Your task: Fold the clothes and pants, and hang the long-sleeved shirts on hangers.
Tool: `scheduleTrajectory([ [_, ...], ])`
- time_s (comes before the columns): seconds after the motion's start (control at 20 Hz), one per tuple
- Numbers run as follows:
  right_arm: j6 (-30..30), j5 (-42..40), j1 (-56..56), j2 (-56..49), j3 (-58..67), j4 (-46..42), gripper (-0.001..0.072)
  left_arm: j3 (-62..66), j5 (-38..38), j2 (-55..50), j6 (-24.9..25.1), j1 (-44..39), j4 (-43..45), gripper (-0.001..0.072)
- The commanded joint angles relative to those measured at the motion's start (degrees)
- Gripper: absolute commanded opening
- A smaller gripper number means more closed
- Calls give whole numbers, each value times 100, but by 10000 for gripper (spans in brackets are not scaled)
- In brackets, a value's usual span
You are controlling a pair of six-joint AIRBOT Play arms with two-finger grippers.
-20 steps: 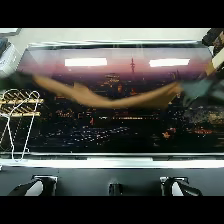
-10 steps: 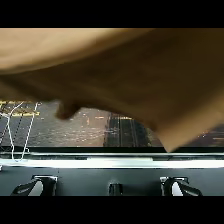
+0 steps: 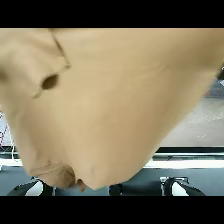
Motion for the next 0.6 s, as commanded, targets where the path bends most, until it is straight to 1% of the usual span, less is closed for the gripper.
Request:
scheduleTrajectory([
  [0.0, -529, 444, 446, -1134, -966, -225, 31, -780, 328, -1386, 782, -407, -79, 20],
  [0.05, -656, 181, 623, -1464, -1228, -546, 31, -839, 570, -1860, 957, -494, -81, 20],
  [0.15, -636, -472, 863, -2155, -1469, -1182, 31, -767, 1196, -2824, 1102, -614, -85, 20],
  [0.2, -555, -776, 890, -2494, -1469, -1340, 31, -647, 1497, -3289, 1097, -647, -87, 20],
  [0.25, -490, -1167, 892, -2828, -1469, -1318, 31, -476, 1674, -3705, 1102, -667, -153, 20],
  [0.35, -431, -1919, 887, -3311, -1469, -1246, 31, 33, 1696, -4507, 1180, -710, -356, 21],
  [0.45, -433, -2417, 887, -3593, -1469, -1158, 32, 461, 1547, -4999, 1224, -732, -369, 21],
  [0.55, -431, -2343, 887, -3700, -1469, -1172, 32, 673, 1191, -5165, 1226, -680, -334, 21],
])
